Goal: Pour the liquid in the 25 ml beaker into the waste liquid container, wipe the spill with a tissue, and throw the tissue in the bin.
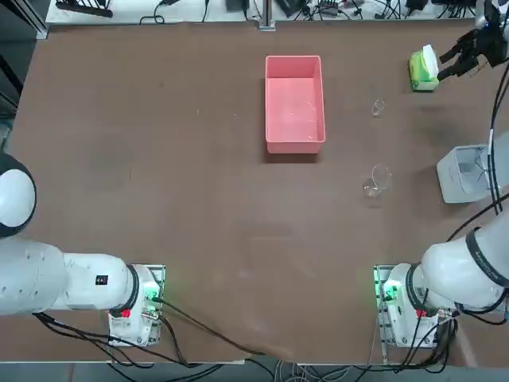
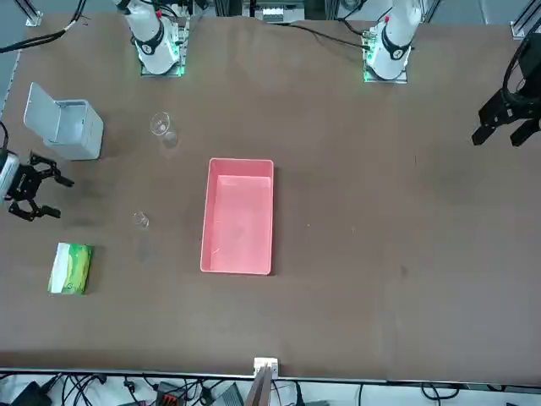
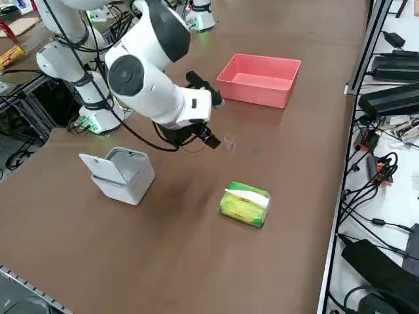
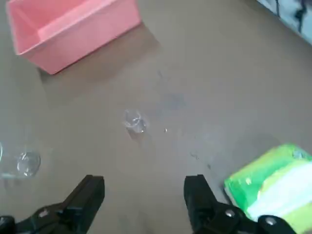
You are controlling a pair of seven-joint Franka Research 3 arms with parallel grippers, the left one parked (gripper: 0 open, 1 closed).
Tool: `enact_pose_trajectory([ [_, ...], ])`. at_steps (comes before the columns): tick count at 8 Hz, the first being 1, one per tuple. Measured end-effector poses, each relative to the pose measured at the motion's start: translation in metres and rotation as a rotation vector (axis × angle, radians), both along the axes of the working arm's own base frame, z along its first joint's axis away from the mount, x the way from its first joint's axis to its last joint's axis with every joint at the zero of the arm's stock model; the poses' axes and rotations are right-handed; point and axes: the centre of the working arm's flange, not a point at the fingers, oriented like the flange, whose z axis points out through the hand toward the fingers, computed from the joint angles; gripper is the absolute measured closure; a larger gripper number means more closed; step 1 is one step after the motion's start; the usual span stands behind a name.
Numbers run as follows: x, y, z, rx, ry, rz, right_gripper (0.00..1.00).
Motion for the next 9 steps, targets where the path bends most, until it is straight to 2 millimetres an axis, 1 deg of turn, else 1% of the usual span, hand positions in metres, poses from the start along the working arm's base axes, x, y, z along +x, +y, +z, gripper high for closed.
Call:
enact_pose_trajectory([
  [2,0.007,0.010,0.001,-0.063,0.092,-0.137,0.00],
  [5,0.026,0.013,0.019,-0.163,0.139,-0.389,0.00],
  [6,0.032,0.016,0.020,-0.190,0.172,-0.480,0.00],
  [7,0.039,0.019,0.016,-0.226,0.218,-0.569,0.00],
  [9,0.058,0.020,0.000,-0.266,0.276,-0.718,0.00],
])
